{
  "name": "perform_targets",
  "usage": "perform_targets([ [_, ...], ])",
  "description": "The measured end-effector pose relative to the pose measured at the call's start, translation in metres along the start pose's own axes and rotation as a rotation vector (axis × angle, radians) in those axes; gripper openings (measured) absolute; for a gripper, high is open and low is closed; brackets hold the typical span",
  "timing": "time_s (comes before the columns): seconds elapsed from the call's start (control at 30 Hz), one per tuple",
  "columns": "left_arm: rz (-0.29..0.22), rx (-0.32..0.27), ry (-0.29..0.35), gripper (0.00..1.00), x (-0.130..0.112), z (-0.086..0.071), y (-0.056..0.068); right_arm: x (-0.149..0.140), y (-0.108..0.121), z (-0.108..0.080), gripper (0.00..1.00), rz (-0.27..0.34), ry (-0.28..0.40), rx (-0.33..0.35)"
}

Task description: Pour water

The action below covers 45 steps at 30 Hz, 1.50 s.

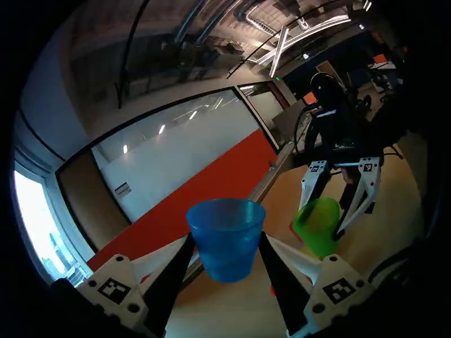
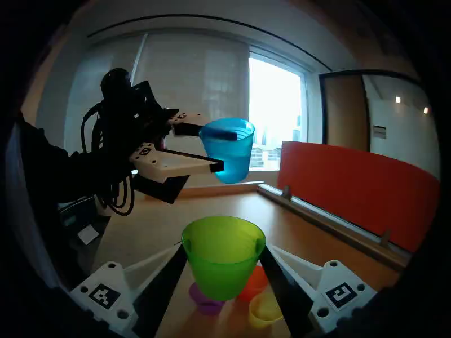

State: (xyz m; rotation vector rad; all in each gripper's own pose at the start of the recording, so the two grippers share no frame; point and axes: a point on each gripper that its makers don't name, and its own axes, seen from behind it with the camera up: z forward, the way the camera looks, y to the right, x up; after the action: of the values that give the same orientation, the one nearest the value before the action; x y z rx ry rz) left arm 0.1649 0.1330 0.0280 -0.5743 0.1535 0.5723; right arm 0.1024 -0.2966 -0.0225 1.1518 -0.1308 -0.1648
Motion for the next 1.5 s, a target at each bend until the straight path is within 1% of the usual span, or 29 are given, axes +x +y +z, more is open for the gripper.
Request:
perform_targets([
  [0.27, 0.067, -0.004, 0.000, 0.81, 0.005, -0.004, 0.000, 0.002, -0.003, 0.007, 0.91, 0.001, 0.004, 0.018],
  [0.53, 0.096, -0.001, -0.002, 0.81, 0.009, -0.005, 0.001, 0.006, -0.004, 0.016, 0.91, 0.003, 0.013, 0.032],
  [0.87, 0.191, 0.012, 0.004, 0.81, 0.017, -0.007, 0.002, 0.007, -0.006, 0.023, 0.91, 0.005, 0.022, 0.045],
  [1.27, 0.283, 0.013, -0.001, 0.81, 0.019, -0.002, 0.002, 0.012, -0.014, 0.031, 0.91, -0.007, 0.027, 0.067],
  [1.5, 0.322, 0.017, 0.002, 0.81, 0.021, -0.002, 0.000, 0.012, -0.014, 0.032, 0.91, -0.006, 0.028, 0.067],
])
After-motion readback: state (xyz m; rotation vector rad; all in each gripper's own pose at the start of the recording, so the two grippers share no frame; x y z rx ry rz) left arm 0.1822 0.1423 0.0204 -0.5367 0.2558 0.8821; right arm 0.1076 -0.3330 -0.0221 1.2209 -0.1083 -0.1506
